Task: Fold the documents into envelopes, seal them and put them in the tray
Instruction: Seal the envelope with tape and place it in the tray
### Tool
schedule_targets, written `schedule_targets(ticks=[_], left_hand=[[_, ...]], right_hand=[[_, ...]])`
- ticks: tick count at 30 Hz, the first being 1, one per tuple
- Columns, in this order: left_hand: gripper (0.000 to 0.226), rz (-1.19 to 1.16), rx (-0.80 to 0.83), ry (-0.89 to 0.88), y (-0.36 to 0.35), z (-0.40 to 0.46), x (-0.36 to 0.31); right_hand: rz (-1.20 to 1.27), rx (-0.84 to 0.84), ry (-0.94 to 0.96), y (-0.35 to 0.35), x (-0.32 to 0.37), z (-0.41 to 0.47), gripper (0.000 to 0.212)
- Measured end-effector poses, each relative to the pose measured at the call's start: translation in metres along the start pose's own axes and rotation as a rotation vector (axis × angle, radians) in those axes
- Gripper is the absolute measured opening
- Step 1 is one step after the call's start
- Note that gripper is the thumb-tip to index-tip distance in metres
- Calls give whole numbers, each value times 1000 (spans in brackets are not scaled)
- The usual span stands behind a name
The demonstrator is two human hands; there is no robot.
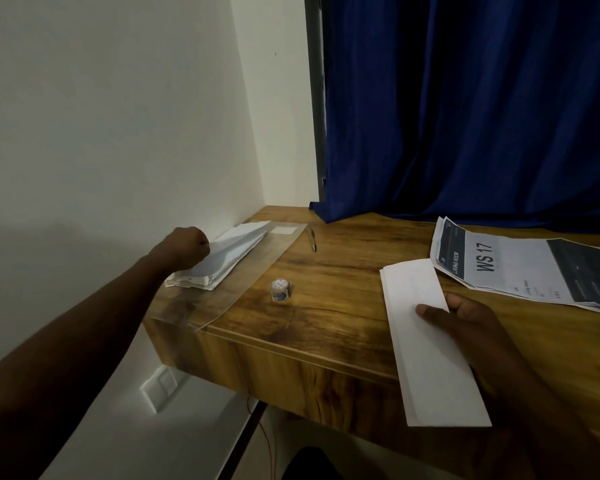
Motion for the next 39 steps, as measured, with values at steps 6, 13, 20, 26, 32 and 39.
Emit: schedule_targets(ticks=[6,13,20,26,32,39], left_hand=[[30,-242,-161,71,60,-2,18],[27,-887,-297,21,117,-61,-1],[19,-1671,-21,-10,101,-151,-88],[16,-2085,557,222,20,-258,-211],[41,-2076,1049,333,-53,-329,-299],[39,-1142,1475,-104,-61,-377,-322]], right_hand=[[1,-22,-17,1,0,-2,30],[-32,-4,32,4,1,-4,72],[-25,46,179,1,14,-21,30],[145,28,93,18,32,-55,19],[118,-76,103,70,37,-94,19],[-4,-148,-144,124,10,-112,23]])
Point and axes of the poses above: each hand's wrist, its own z-axis towards the middle knuckle, its own y-axis out of the back of the hand, x = y × z, the point moved 7 cm from there along z, towards the middle knuckle, and after that the axes turned 9 degrees about y, right-handed, at the moved point
